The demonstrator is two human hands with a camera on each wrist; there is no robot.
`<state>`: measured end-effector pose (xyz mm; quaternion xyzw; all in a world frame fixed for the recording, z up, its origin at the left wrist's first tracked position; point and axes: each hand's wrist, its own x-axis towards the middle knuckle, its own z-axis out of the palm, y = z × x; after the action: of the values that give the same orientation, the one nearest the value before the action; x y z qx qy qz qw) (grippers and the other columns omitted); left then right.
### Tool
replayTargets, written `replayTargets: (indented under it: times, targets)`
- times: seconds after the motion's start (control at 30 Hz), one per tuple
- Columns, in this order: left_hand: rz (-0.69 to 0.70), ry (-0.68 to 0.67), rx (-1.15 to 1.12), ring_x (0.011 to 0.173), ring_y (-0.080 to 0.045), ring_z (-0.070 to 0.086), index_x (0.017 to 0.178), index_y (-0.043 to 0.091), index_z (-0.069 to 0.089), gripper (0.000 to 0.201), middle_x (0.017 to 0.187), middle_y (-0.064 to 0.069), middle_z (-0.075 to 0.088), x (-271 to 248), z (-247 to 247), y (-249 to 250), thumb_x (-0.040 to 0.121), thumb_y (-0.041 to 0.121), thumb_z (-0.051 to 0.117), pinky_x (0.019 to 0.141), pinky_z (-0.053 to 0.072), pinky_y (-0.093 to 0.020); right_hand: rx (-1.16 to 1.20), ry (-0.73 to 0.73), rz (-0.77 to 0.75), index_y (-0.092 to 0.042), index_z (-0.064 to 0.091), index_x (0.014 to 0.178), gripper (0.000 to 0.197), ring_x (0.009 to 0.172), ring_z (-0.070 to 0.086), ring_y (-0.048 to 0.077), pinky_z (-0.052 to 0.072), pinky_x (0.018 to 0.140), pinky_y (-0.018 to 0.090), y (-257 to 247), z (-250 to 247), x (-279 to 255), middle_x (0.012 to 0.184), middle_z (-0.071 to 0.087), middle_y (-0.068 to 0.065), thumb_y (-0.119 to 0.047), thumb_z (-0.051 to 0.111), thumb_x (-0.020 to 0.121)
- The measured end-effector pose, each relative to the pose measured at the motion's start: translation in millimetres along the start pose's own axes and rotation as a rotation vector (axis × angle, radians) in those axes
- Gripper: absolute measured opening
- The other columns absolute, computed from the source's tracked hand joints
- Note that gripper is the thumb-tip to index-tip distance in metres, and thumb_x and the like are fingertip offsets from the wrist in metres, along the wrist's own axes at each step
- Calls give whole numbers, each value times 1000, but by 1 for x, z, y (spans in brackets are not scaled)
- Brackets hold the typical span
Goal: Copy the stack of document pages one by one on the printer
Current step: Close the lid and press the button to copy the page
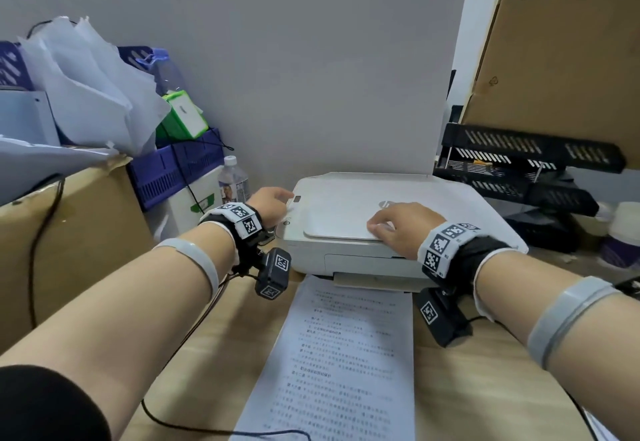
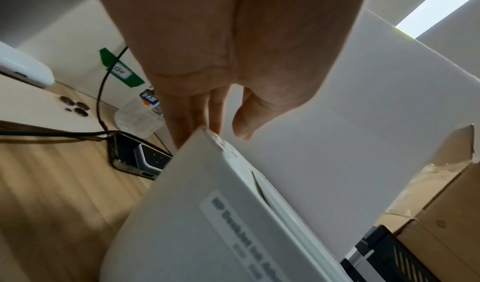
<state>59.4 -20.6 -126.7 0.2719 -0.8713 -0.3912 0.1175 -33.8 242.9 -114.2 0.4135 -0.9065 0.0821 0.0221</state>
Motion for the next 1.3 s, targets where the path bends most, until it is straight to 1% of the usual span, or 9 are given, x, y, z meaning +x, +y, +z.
replayTargets:
  times: [0.07, 0.17, 0.3, 0.47, 0.67, 0.8, 0.97, 1.1, 1.3]
  targets:
    - [-56, -45, -51, 113, -26, 64, 133, 21, 60, 41, 129, -5, 65, 1, 2, -4, 93, 24, 65, 94, 55, -42, 47, -17, -10, -31, 64, 124, 36, 128, 50, 21, 41, 104, 37, 3, 2, 8, 144, 52, -1, -46, 42, 101]
    - [-155, -79, -201, 100, -33, 68, 134, 27, 58, 43, 119, -10, 68, -5, 5, -5, 96, 7, 53, 72, 61, -42, 31, -73, -5, -32, 57, 130, 40, 139, 40, 25, 35, 111, 45, 11, 16, 23, 154, 39, 5, -49, 39, 100]
    - [-211, -114, -286, 105, -37, 65, 136, 30, 55, 53, 124, -10, 63, -12, 9, -9, 94, 0, 48, 71, 61, -52, 19, -95, 11, -34, 33, 149, 51, 149, 19, 22, 18, 119, 49, 19, 37, 27, 164, 16, 2, -51, 28, 101]
    - [-217, -114, -378, 112, -40, 60, 140, 27, 52, 59, 137, -6, 56, -19, 17, -13, 90, -3, 59, 61, 61, -52, -12, -35, 10, -39, 23, 151, 53, 151, 12, 17, 11, 120, 50, 24, 52, 27, 164, 15, -4, -54, 18, 100]
    - [-215, -108, -328, 123, -43, 51, 142, 26, 50, 71, 145, 1, 46, -19, 20, -10, 84, -14, 56, 68, 58, -60, -12, -21, 10, -38, 23, 151, 52, 151, 9, 18, 9, 120, 49, 22, 52, 23, 164, 13, -4, -52, 17, 101]
    - [-191, -71, -214, 122, -44, 48, 141, 26, 48, 76, 139, -2, 43, -16, 21, -7, 79, -18, 58, 73, 57, -62, -11, -20, 18, -38, 23, 151, 52, 151, 10, 17, 8, 120, 48, 20, 51, 22, 164, 14, -4, -52, 17, 102]
    - [-197, -94, -252, 119, -42, 52, 138, 30, 50, 72, 141, 0, 44, -16, 21, -11, 80, -10, 67, 66, 58, -60, -13, -27, 19, -39, 22, 152, 52, 151, 10, 17, 8, 120, 48, 20, 50, 21, 164, 13, -5, -52, 17, 102]
    - [-183, -101, -230, 118, -39, 55, 139, 30, 48, 76, 141, 3, 45, -18, 21, -13, 78, -11, 69, 69, 59, -58, -18, -33, 21, -38, 22, 152, 52, 151, 9, 18, 7, 121, 47, 20, 49, 19, 165, 11, -4, -51, 17, 102]
    - [-214, -81, -253, 113, -44, 57, 140, 31, 48, 64, 142, -7, 47, -22, 20, -5, 88, -3, 62, 66, 60, -57, -11, -43, 31, -39, 20, 153, 53, 152, 8, 17, 5, 122, 47, 19, 48, 20, 165, 10, -6, -52, 17, 102]
